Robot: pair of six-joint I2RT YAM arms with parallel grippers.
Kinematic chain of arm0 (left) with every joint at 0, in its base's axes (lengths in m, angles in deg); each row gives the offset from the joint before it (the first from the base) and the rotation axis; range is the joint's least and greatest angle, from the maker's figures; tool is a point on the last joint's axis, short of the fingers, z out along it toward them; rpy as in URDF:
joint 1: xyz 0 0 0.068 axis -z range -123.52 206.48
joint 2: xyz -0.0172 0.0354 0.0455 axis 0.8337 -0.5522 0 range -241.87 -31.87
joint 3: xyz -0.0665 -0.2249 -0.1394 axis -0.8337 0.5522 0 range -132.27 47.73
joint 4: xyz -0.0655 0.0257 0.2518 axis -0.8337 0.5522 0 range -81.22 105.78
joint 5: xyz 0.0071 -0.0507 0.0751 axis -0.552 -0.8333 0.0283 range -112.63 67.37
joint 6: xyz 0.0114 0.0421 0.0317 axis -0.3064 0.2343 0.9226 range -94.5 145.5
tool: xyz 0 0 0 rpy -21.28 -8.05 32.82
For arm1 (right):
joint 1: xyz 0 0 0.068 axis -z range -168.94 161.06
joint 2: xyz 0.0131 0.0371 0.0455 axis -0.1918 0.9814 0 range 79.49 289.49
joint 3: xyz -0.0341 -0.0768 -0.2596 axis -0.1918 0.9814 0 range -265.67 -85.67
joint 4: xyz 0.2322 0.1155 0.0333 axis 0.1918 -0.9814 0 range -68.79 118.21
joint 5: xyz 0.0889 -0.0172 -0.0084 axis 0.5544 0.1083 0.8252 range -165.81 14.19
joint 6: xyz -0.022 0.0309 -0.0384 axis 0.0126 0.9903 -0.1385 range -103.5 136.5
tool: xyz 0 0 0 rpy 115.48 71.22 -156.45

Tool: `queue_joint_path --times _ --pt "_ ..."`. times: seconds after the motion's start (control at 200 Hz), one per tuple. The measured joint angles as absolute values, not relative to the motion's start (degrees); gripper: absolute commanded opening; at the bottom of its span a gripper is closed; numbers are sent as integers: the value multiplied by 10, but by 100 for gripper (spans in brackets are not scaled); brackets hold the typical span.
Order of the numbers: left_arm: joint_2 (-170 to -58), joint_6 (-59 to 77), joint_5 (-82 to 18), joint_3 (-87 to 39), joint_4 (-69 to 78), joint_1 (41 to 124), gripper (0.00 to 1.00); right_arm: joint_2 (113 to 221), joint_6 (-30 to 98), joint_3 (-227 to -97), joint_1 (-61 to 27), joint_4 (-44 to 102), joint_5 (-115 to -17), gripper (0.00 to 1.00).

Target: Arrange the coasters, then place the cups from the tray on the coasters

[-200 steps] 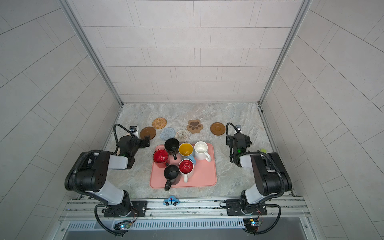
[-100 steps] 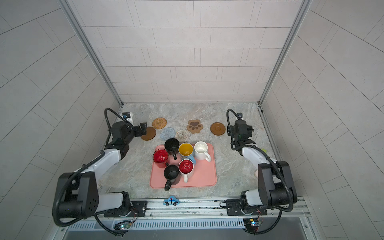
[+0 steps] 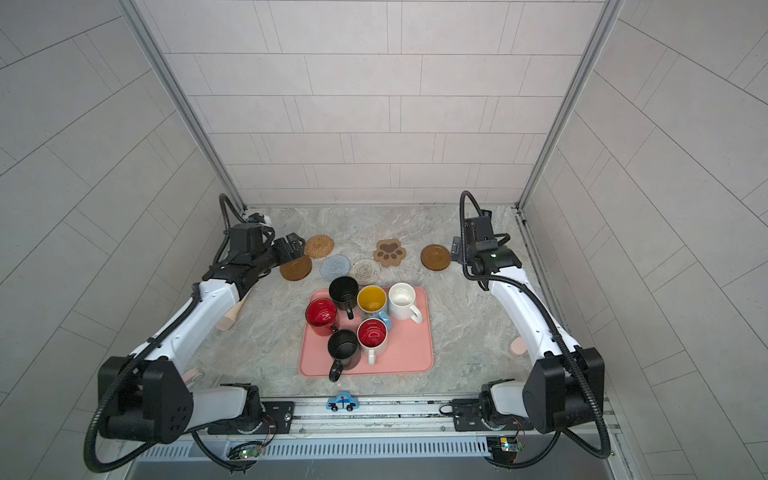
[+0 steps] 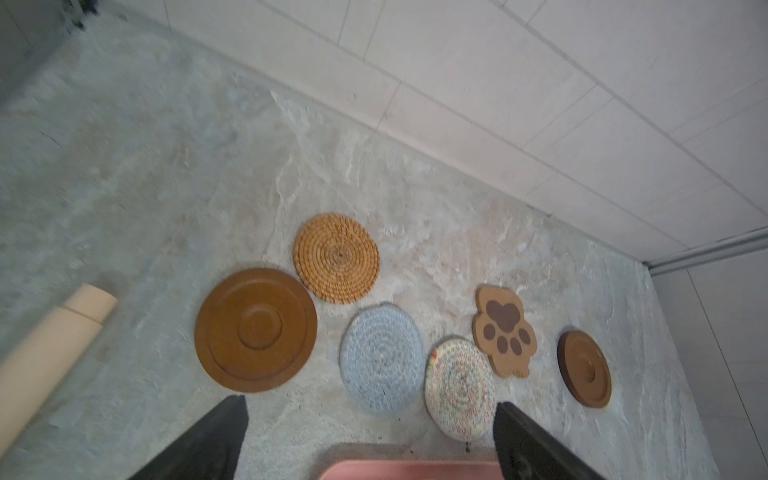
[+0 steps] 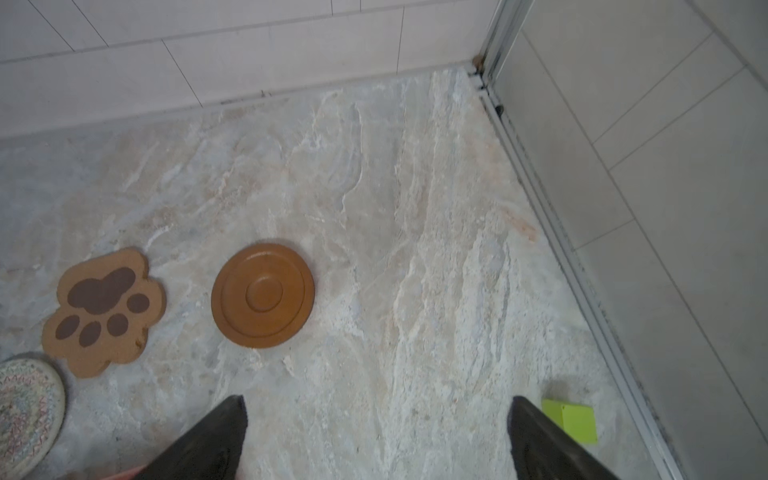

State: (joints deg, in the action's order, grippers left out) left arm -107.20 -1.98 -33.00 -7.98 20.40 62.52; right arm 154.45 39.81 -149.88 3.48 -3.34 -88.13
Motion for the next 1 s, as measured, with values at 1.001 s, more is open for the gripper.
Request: queue_joint_path --times 1.001 --pt "-1438 -53 -419 -350 298 651 100 1543 496 -1466 34 -97 -803 99"
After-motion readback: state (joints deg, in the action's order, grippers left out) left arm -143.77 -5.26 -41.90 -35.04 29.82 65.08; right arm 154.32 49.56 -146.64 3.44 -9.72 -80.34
